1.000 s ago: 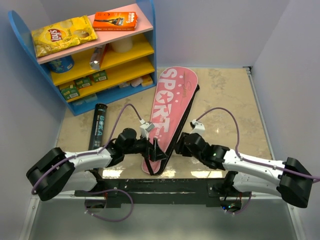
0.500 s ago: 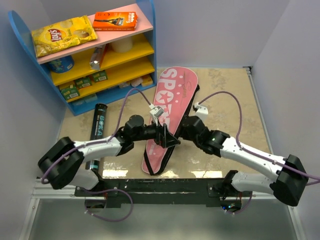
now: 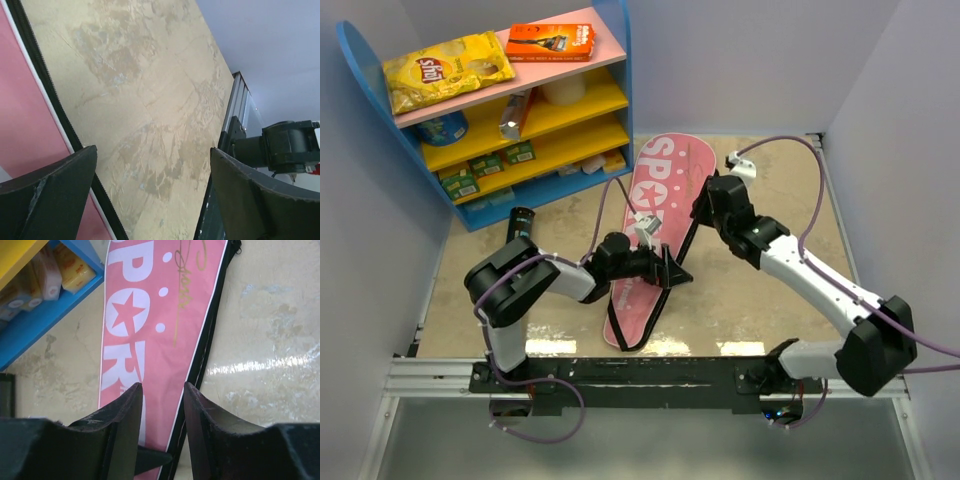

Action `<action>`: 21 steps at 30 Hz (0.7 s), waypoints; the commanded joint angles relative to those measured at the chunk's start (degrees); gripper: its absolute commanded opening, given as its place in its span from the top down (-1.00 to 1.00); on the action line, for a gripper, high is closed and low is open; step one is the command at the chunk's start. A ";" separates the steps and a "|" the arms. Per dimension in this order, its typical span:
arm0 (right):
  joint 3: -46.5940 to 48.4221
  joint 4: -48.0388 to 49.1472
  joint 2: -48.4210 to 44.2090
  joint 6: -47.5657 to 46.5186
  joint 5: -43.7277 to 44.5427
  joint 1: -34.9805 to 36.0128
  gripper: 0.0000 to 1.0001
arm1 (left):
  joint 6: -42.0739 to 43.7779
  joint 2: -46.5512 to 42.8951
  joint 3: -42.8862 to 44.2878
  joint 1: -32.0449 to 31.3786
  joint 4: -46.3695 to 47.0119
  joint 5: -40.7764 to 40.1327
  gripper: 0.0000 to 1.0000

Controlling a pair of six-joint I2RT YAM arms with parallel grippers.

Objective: Pack up the badminton gear

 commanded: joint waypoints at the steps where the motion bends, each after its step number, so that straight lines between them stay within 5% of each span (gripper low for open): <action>1: 5.06 4.80 5.13 -3.92 -5.10 -3.19 0.16 | 0.43 1.16 -3.16 1.13 8.27 -4.59 -0.96; 11: 23.85 9.38 32.10 -11.65 -12.67 -7.85 0.17 | -1.15 -1.38 -14.50 1.13 11.97 -10.30 -0.95; 21: 45.57 7.19 54.87 -13.67 -19.08 -10.93 0.17 | 2.62 -3.67 -11.79 0.17 -6.99 -16.02 -1.00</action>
